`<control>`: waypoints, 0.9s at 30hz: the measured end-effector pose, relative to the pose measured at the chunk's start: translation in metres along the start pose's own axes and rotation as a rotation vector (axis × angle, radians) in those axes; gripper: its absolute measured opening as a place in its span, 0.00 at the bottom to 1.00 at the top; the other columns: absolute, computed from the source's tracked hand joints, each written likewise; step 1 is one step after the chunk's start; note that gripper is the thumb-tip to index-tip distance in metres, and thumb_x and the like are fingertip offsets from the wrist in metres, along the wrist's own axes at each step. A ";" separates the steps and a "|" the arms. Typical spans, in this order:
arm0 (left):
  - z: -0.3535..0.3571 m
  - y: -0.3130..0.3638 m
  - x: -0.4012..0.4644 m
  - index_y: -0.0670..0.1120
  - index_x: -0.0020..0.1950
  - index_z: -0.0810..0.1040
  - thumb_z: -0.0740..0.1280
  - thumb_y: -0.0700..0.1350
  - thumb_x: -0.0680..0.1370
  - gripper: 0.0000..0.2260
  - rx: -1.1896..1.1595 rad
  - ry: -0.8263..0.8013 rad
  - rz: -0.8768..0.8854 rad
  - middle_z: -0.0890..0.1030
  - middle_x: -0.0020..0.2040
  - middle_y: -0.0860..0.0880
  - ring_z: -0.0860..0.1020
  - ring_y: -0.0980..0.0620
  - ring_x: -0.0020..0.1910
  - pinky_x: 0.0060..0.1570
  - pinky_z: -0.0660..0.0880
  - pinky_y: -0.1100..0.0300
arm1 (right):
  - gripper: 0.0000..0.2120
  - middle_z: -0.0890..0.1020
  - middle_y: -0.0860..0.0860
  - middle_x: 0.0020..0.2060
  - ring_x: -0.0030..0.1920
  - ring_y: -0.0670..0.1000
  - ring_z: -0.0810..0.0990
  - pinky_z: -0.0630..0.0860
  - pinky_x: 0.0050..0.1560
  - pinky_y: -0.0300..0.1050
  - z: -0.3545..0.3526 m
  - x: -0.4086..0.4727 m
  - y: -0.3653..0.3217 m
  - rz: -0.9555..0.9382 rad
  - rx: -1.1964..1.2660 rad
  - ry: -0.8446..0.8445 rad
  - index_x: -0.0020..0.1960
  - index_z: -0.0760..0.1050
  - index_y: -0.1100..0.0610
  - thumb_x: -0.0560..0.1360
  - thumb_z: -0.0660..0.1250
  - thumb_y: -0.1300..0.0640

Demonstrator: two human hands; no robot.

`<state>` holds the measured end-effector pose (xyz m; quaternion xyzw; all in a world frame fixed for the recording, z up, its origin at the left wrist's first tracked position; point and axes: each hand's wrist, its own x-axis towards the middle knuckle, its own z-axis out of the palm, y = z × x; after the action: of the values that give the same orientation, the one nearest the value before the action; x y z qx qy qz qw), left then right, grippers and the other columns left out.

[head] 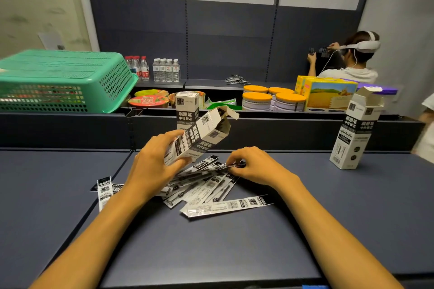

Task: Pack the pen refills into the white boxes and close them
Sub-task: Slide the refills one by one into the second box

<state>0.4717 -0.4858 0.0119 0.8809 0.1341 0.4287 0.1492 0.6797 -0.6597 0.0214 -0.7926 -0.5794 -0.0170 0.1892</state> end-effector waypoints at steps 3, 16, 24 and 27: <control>0.000 0.000 0.000 0.54 0.70 0.68 0.75 0.50 0.71 0.30 0.000 -0.003 0.005 0.78 0.56 0.50 0.76 0.53 0.53 0.48 0.79 0.52 | 0.12 0.82 0.45 0.54 0.52 0.44 0.78 0.77 0.54 0.43 0.001 0.001 -0.003 0.013 0.016 -0.031 0.59 0.80 0.48 0.76 0.68 0.48; -0.001 0.000 0.001 0.55 0.70 0.68 0.75 0.51 0.71 0.30 -0.002 0.006 0.004 0.78 0.56 0.51 0.76 0.54 0.53 0.48 0.79 0.52 | 0.16 0.80 0.45 0.53 0.52 0.45 0.74 0.71 0.50 0.40 0.004 0.005 -0.005 0.008 0.071 -0.029 0.61 0.79 0.49 0.74 0.71 0.49; -0.002 0.000 0.001 0.53 0.70 0.69 0.75 0.50 0.71 0.30 -0.003 0.008 0.008 0.78 0.57 0.50 0.76 0.53 0.54 0.48 0.79 0.51 | 0.13 0.78 0.45 0.49 0.50 0.44 0.77 0.72 0.49 0.37 -0.001 0.004 -0.002 0.028 0.256 -0.086 0.57 0.82 0.51 0.73 0.73 0.52; -0.002 0.001 0.001 0.52 0.70 0.69 0.75 0.49 0.70 0.30 -0.003 0.006 0.008 0.78 0.56 0.49 0.76 0.52 0.53 0.47 0.79 0.51 | 0.10 0.78 0.42 0.47 0.49 0.44 0.77 0.71 0.46 0.33 -0.001 0.003 -0.003 0.034 0.288 -0.100 0.56 0.83 0.51 0.75 0.71 0.52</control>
<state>0.4707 -0.4864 0.0139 0.8799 0.1303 0.4323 0.1482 0.6779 -0.6570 0.0239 -0.7667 -0.5712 0.1089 0.2721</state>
